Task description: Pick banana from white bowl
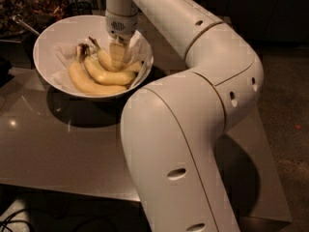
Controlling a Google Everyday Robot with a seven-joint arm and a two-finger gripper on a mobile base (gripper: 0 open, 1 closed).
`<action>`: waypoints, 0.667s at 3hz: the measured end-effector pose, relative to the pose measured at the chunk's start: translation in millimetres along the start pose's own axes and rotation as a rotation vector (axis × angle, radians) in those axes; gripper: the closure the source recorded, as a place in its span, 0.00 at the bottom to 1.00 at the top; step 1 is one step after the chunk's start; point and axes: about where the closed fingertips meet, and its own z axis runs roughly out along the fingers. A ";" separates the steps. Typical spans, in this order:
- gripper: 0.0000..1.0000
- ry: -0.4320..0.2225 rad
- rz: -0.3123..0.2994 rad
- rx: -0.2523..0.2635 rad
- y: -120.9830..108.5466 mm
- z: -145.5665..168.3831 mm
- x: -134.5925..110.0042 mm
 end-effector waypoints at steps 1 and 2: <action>0.60 0.000 0.000 0.000 0.0 6.7 1.3; 0.60 0.000 0.000 0.000 0.0 6.7 1.3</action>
Offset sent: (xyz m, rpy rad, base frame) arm -0.0332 -0.0455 -0.0383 -0.0821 0.2481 -0.0031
